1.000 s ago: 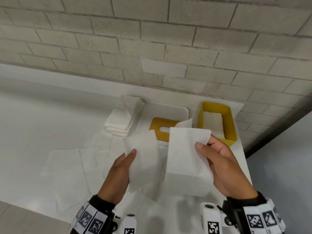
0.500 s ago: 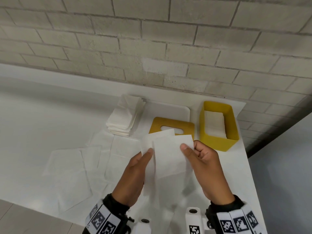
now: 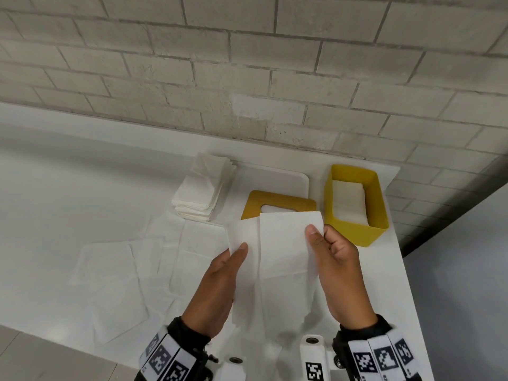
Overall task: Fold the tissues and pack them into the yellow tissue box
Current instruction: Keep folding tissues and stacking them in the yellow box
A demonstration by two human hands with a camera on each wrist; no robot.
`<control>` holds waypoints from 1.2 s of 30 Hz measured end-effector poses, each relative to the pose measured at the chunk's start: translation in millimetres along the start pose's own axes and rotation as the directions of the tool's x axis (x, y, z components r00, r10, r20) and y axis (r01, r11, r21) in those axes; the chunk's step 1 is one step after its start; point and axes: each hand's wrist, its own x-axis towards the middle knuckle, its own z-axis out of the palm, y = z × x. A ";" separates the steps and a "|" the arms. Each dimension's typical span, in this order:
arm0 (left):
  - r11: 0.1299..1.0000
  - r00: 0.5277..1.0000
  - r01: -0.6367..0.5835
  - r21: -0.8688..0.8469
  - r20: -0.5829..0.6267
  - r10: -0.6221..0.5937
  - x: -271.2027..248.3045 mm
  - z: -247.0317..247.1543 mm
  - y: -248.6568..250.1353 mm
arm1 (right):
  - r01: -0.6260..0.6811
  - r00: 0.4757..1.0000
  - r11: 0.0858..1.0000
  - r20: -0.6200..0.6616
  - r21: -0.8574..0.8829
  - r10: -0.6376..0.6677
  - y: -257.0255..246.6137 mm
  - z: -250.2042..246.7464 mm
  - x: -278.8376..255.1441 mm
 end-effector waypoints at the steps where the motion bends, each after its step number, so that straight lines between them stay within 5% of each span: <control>1: 1.000 1.000 0.001 0.005 -0.010 -0.001 0.3 -1.0 -1.3 | 0.003 1.000 1.000 -0.020 -0.023 -0.004 0.3 -1.1 0.6; 14: 0.996 0.982 0.013 0.091 -0.188 0.004 7.7 -38.5 -7.1 | -0.184 0.973 0.906 -0.204 -0.380 0.111 61.2 -23.1 22.3; 18: 0.996 0.984 0.013 0.091 -0.180 0.004 5.9 -38.7 -8.4 | -0.139 0.967 0.955 -0.242 -0.261 0.075 54.7 -18.9 23.9; 25: 0.994 0.982 -0.040 0.102 -0.178 0.058 6.6 -31.7 -0.1 | 0.136 0.974 0.967 -0.147 -0.215 -0.170 12.7 -12.8 12.5; 36: 0.997 0.997 -0.023 0.077 -0.068 0.029 3.3 -10.0 -2.2 | 0.126 0.990 0.992 -0.067 -0.008 -0.127 8.6 -7.6 6.0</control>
